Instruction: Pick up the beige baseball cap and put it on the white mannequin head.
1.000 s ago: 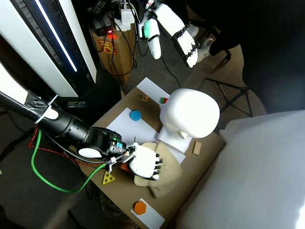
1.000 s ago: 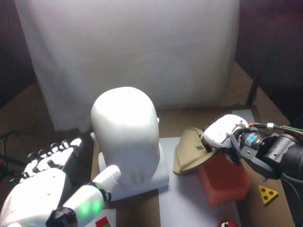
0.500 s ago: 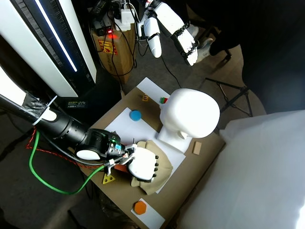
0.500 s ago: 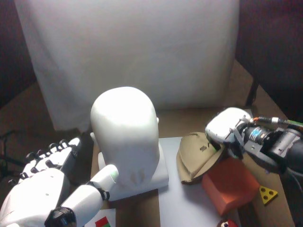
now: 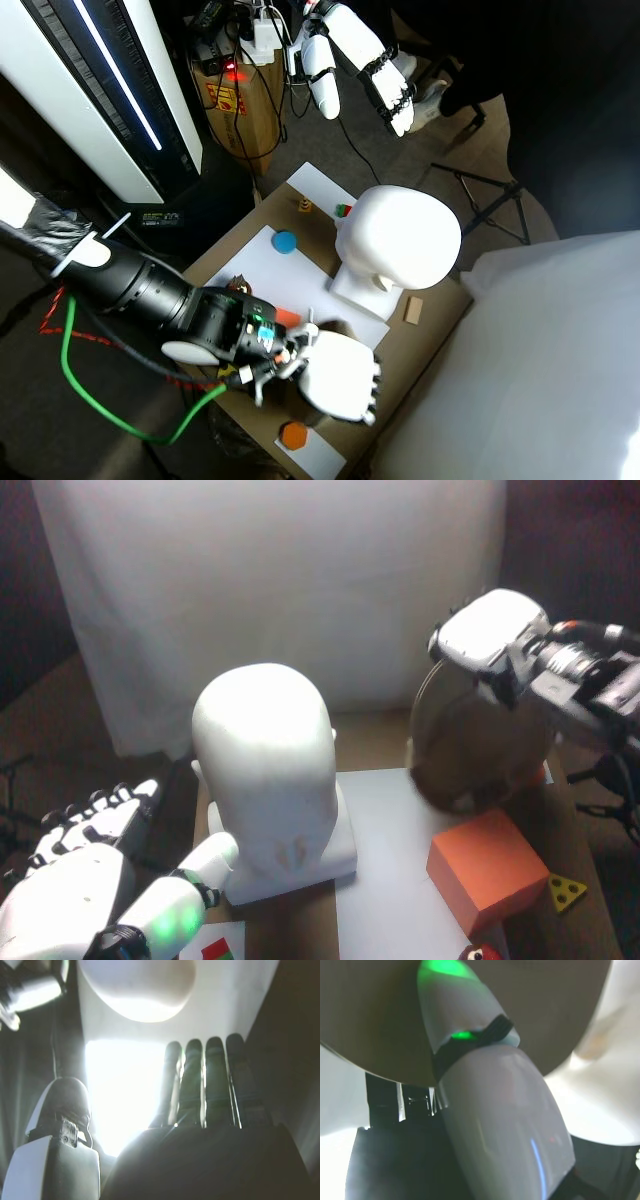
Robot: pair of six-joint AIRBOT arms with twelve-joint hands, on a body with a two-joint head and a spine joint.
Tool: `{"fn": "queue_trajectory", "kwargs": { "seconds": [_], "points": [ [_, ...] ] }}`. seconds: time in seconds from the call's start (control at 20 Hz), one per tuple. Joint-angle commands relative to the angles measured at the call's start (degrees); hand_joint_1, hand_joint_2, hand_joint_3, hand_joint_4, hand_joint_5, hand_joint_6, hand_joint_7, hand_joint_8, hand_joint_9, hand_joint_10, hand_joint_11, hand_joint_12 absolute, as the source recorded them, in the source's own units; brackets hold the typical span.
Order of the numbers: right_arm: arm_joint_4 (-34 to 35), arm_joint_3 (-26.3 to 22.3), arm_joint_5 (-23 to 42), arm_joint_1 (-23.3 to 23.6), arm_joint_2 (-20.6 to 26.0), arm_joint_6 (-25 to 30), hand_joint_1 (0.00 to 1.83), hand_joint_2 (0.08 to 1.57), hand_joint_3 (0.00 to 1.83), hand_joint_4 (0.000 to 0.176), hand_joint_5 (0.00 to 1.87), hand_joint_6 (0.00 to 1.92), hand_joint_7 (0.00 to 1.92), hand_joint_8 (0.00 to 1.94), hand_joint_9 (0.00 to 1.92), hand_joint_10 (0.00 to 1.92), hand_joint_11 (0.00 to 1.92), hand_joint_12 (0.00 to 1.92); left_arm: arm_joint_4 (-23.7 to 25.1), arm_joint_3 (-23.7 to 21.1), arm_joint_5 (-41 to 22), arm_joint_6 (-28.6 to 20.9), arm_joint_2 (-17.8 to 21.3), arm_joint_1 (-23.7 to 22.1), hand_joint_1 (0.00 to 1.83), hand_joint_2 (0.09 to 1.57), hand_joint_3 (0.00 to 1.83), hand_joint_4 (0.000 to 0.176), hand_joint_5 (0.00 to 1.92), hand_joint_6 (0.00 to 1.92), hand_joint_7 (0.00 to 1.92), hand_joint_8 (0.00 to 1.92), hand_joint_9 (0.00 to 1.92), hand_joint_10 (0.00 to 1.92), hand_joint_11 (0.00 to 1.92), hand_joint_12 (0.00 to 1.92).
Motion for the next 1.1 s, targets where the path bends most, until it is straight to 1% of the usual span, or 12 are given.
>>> {"fn": "queue_trajectory", "kwargs": {
  "seconds": [0.0,0.05,0.1,0.2,0.25,0.3,0.35,0.4,0.6,0.9,0.95,1.05],
  "points": [
    [0.46,-1.41,11.15,0.84,1.50,-2.03,1.48,1.14,0.00,0.000,0.80,0.98,0.94,0.94,0.90,1.23,0.82,1.68,3.73,-0.19,-6.63,-0.76,0.09,0.13,0.00,1.15,0.00,0.000,0.17,0.00,0.15,0.00,0.14,0.00,0.00,0.42],
    [0.45,-6.82,17.13,1.23,4.80,-6.28,1.48,1.13,0.00,0.000,0.81,0.97,0.94,0.93,0.90,1.22,0.83,1.68,3.45,-0.55,-7.67,-1.20,0.08,0.45,0.00,1.15,0.00,0.000,0.17,0.00,0.15,0.00,0.14,0.00,0.00,0.42],
    [0.45,-10.30,18.70,1.71,6.72,-9.81,1.48,1.13,0.00,0.000,0.81,0.97,0.94,0.93,0.90,1.22,0.83,1.68,3.25,-0.79,-8.19,-1.29,0.08,0.62,0.00,1.15,0.00,0.000,0.17,0.00,0.15,0.00,0.14,0.00,0.00,0.42],
    [0.63,-15.52,21.44,2.68,9.60,-14.60,1.48,1.13,0.00,0.000,0.82,0.97,0.94,0.93,0.90,1.22,0.83,1.68,2.91,-1.22,-8.53,-1.33,0.14,0.82,0.00,1.15,0.00,0.000,0.17,0.00,0.15,0.00,0.14,0.00,0.00,0.42],
    [3.24,-18.54,24.29,3.34,10.81,-18.16,1.48,1.13,0.00,0.000,0.82,0.97,0.94,0.93,0.90,1.22,0.83,1.68,2.85,-1.37,-8.56,-1.47,0.13,0.88,0.00,1.15,0.00,0.000,0.17,0.00,0.15,0.00,0.14,0.00,0.00,0.42],
    [5.51,-20.30,25.96,3.93,11.18,-21.11,1.48,1.13,0.00,0.000,0.82,0.97,0.94,0.92,0.90,1.22,0.83,1.68,2.85,-1.44,-8.56,-1.48,0.12,0.92,0.00,1.15,0.00,0.000,0.17,0.00,0.15,0.00,0.14,0.00,0.00,0.45],
    [6.75,-21.22,26.82,4.41,11.26,-22.94,1.48,1.13,0.00,0.000,0.82,0.96,0.94,0.92,0.90,1.22,0.83,1.68,2.85,-1.46,-8.56,-1.48,0.12,0.96,0.00,1.15,0.00,0.000,0.18,0.01,0.17,0.01,0.15,0.00,0.00,0.46],
    [8.81,-22.31,28.63,5.35,11.09,-26.05,1.48,1.13,0.00,0.000,0.82,0.96,0.94,0.92,0.91,1.22,0.83,1.68,2.85,-1.47,-8.56,-1.48,0.12,0.98,0.00,1.15,0.00,0.000,0.18,0.01,0.17,0.01,0.15,0.01,0.00,0.46],
    [13.89,-22.94,30.41,9.08,8.54,-32.73,1.48,1.13,0.00,0.000,0.83,0.96,0.94,0.92,0.91,1.21,0.83,1.67,2.34,-1.45,-8.71,-2.34,0.19,1.10,0.00,1.15,0.00,0.000,0.18,0.00,0.17,0.00,0.15,0.00,0.00,0.46],
    [15.38,-22.62,29.51,12.64,3.71,-34.83,1.48,1.12,0.00,0.000,0.85,0.94,0.96,0.90,0.90,1.21,0.84,1.65,2.15,-1.44,-8.70,-2.97,0.20,1.26,0.00,1.16,0.00,0.000,0.17,0.00,0.16,0.00,0.14,0.00,0.00,0.40],
    [15.47,-22.15,28.67,13.33,2.97,-34.82,1.48,1.12,0.00,0.000,0.85,0.94,0.96,0.90,0.90,1.21,0.85,1.65,2.15,-1.41,-8.70,-3.08,0.23,1.33,0.00,1.16,0.00,0.000,0.17,0.00,0.16,0.00,0.14,0.00,0.00,0.40],
    [15.75,-19.30,27.01,15.06,0.06,-34.85,1.48,1.12,0.00,0.000,0.86,0.94,0.96,0.90,0.90,1.22,0.84,1.65,2.14,-1.40,-8.70,-3.18,0.30,1.53,0.00,1.16,0.00,0.000,0.17,0.00,0.16,0.00,0.14,0.00,0.00,0.41]
  ]
}}
